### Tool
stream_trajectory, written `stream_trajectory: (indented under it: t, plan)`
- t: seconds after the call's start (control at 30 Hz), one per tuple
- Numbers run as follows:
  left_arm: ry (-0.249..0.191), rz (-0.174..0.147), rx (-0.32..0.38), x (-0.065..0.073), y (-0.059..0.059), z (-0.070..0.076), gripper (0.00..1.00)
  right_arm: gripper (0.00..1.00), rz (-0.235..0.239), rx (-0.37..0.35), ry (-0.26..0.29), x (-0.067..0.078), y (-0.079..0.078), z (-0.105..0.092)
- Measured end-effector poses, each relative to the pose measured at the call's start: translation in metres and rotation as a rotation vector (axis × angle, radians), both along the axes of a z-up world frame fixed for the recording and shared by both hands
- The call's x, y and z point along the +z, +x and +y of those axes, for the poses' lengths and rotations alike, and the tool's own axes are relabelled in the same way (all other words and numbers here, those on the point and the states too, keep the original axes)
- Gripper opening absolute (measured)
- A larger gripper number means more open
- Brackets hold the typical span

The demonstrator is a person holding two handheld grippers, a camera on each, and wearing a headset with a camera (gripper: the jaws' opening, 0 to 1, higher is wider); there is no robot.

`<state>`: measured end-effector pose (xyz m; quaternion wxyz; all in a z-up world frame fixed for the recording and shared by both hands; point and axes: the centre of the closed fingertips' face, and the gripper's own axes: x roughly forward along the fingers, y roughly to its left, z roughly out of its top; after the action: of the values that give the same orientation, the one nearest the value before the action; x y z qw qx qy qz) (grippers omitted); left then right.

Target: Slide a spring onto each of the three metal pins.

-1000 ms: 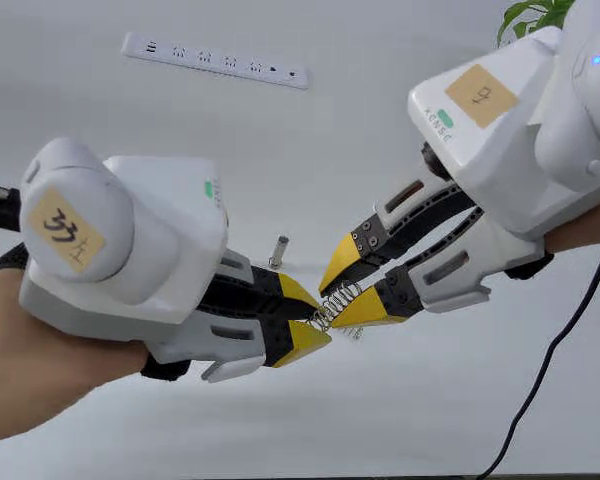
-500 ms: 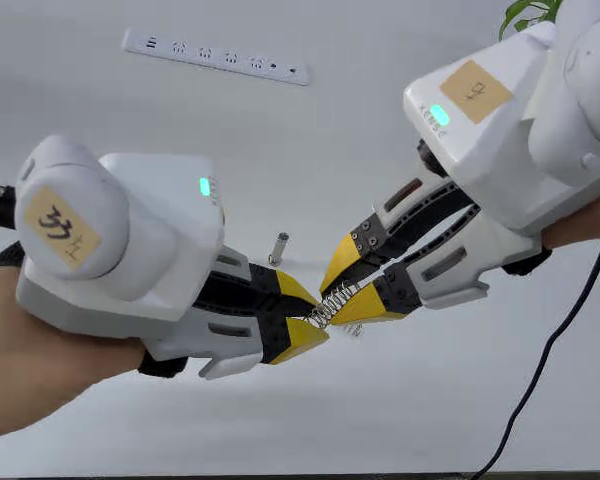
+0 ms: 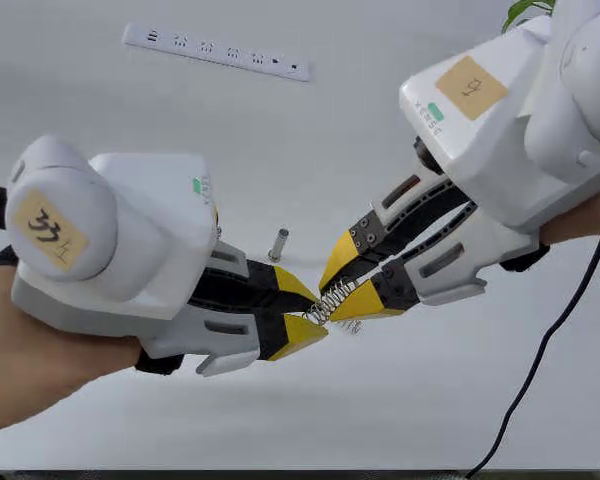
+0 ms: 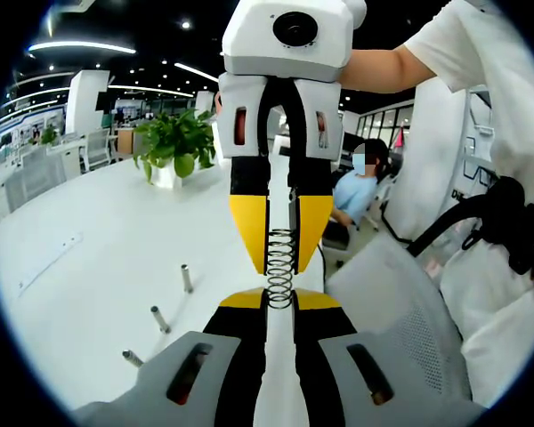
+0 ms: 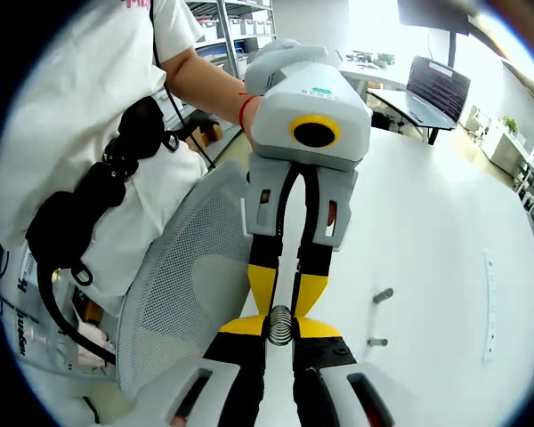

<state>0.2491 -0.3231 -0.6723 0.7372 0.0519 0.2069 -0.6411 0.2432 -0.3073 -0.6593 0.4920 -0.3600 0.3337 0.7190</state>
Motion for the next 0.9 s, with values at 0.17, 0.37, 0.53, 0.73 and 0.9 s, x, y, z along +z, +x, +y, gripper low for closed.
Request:
stream_trajectory:
  t: [0.17,0.37,0.53,0.73,0.9]
  plan:
    - [-0.013,0.001,0.014,0.0,0.0,0.004,0.07,0.06,0.001,-0.003,0.0,0.0,0.0,0.002]
    - [-0.013,0.001,0.044,-0.004,0.002,0.015,0.12,0.06,-0.004,-0.019,0.005,0.001,0.005,0.006]
    - [-0.01,-0.007,0.087,-0.01,0.007,0.028,0.21,0.06,-0.011,-0.042,0.008,0.004,0.012,0.008]
    - [-0.017,-0.026,0.141,-0.015,0.015,0.048,0.36,0.06,-0.021,-0.079,0.004,0.005,0.024,0.01]
    - [-0.033,-0.045,0.187,-0.019,0.023,0.065,0.52,0.06,-0.056,-0.118,-0.022,0.002,0.043,0.01]
